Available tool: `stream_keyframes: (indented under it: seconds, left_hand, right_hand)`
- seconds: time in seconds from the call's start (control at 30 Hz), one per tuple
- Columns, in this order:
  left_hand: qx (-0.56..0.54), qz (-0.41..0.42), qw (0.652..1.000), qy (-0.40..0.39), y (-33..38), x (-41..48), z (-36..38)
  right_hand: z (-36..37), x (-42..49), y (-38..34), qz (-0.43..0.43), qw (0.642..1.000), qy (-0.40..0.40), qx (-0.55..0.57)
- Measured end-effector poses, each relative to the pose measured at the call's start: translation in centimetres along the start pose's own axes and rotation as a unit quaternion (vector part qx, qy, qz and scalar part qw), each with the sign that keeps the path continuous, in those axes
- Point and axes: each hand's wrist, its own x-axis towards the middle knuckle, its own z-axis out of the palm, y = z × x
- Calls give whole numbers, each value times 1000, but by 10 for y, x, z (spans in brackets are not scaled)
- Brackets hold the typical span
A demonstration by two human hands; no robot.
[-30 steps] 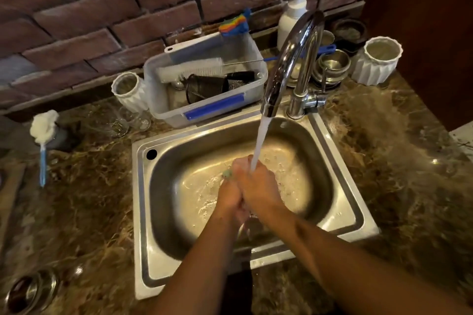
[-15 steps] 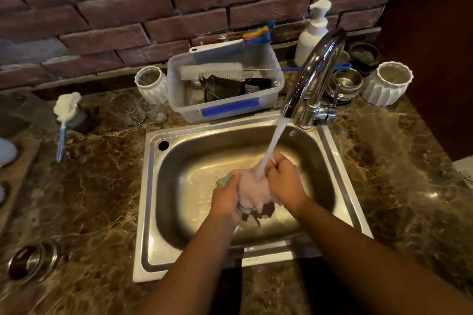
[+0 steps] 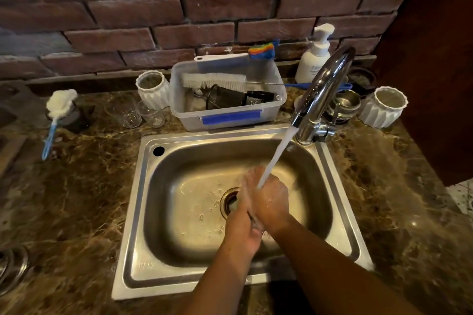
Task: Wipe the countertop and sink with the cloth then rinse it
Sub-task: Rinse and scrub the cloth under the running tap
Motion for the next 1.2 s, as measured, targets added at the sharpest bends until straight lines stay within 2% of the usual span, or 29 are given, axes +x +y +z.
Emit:
stream_keyframes:
  seconds: [0.1, 0.13, 0.23, 0.37, 0.43, 0.5, 0.6, 0.67, 0.7, 0.73, 0.77, 0.8, 0.83, 0.87, 0.9, 0.93, 0.97, 1.03, 1.1, 1.2]
  left_hand:
    - [88, 39, 995, 11, 2, -10, -5]
    - [105, 47, 993, 15, 6, -10, -7]
    - [174, 94, 980, 33, 18, -12, -10]
    - [140, 98, 983, 71, 27, 0, -10]
    - [120, 85, 988, 48, 31, 4, -8]
    - [133, 62, 989, 26, 34, 4, -5]
    - [131, 26, 991, -13, 34, 0, -1]
    - [69, 5, 996, -53, 30, -1, -4]
    - [36, -13, 996, -80, 26, 2, -6]
    - [11, -31, 995, -99, 23, 5, -7]
    - [-9, -40, 993, -106, 21, 8, -6]
    - [-25, -40, 992, -115, 20, 9, -4]
    - [-35, -42, 990, -132, 20, 11, -1]
    - [-27, -38, 990, -136, 21, 12, 2]
    - [-25, -46, 988, -142, 21, 15, 2]
    - [-36, -63, 988, -139, 21, 17, 1]
    - [-45, -72, 986, -143, 21, 18, -2]
    - [-50, -66, 983, -166, 25, 19, -8]
    - [-41, -72, 982, -170, 32, 19, -11]
    - [3, -69, 981, -184, 41, 16, -16]
  right_hand:
    - [-8, 7, 18, 158, 971, -55, 173]
    - [-12, 6, 24, 172, 963, -55, 200]
    - [-28, 2, 27, 114, 978, -66, 161]
    - [-45, -8, 14, 89, 951, -61, 290]
    - [-51, -9, 11, 125, 922, -80, 356]
    - [-49, -8, 11, 165, 878, -127, 432]
    - [-52, -5, 13, 223, 784, -157, 558]
    - [-55, -1, 8, 241, 713, -198, 628]
    - [-56, -3, -1, 261, 706, -208, 624]
    - [-44, -6, -8, 231, 730, -259, 588]
    - [-55, -3, -21, 258, 723, -311, 560]
    - [-62, -6, -26, 285, 695, -331, 572]
    - [-52, -8, -22, 313, 740, -304, 511]
    - [-43, -4, -21, 311, 716, -330, 530]
    - [-39, -7, -17, 256, 722, -352, 538]
    - [-32, 3, -8, 312, 758, -250, 516]
    - [-41, 12, 10, 314, 754, -224, 532]
    - [-51, 21, 25, 250, 846, -183, 434]
    - [-52, 25, 24, 138, 940, -134, 281]
    - [-57, 32, 29, 54, 982, -92, 159]
